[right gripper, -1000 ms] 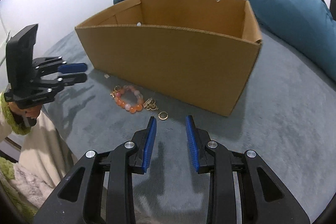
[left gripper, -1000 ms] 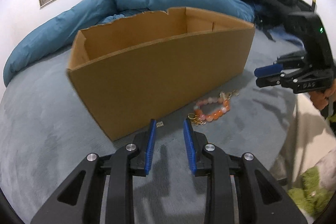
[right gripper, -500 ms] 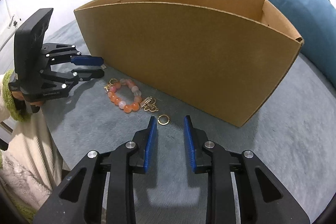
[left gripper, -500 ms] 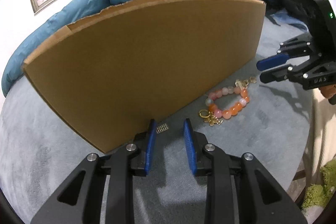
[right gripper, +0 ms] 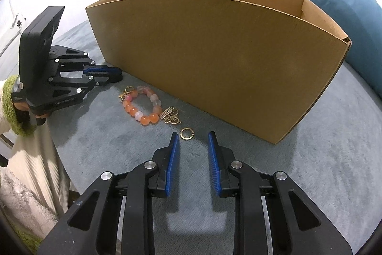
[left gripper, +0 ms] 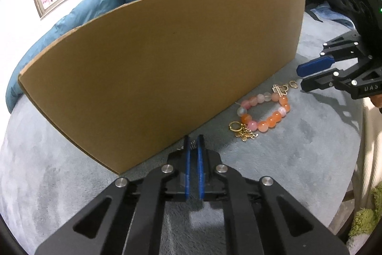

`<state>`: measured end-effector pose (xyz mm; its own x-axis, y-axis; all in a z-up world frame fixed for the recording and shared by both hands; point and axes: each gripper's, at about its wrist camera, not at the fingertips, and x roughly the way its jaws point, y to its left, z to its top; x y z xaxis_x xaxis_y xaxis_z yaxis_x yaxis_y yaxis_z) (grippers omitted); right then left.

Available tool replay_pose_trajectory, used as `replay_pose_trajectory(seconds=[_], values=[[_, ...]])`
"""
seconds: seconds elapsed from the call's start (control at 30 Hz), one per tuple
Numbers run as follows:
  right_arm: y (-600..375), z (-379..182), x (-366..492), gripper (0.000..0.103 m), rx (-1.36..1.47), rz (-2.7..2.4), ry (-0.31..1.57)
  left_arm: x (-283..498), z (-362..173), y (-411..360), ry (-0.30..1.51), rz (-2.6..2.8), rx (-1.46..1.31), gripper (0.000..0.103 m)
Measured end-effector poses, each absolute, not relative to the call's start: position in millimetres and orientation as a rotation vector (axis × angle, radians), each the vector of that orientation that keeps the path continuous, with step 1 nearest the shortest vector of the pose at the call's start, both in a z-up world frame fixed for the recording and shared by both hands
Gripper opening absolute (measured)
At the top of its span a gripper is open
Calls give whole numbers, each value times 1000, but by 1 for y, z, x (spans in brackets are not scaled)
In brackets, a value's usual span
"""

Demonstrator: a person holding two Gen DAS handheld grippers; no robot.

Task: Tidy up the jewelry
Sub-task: 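Move the right tool toward the small gold ring and open it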

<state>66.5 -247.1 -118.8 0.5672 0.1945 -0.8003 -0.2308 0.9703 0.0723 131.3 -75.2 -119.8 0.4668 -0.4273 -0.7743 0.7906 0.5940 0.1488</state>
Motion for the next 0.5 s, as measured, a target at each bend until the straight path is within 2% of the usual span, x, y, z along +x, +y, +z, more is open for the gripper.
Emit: replay_pose_trajectory(seconds=[0.2, 0.43, 0.5], values=[[-247, -122, 67, 23, -38, 254, 932, 126, -118, -67, 779, -805, 561, 0], [-253, -119, 66, 23, -23, 259, 926, 120, -111, -60, 784, -804, 537, 0], [-255, -117, 66, 31, -16, 262, 918, 118, -106, -62, 767, -820, 516, 1]])
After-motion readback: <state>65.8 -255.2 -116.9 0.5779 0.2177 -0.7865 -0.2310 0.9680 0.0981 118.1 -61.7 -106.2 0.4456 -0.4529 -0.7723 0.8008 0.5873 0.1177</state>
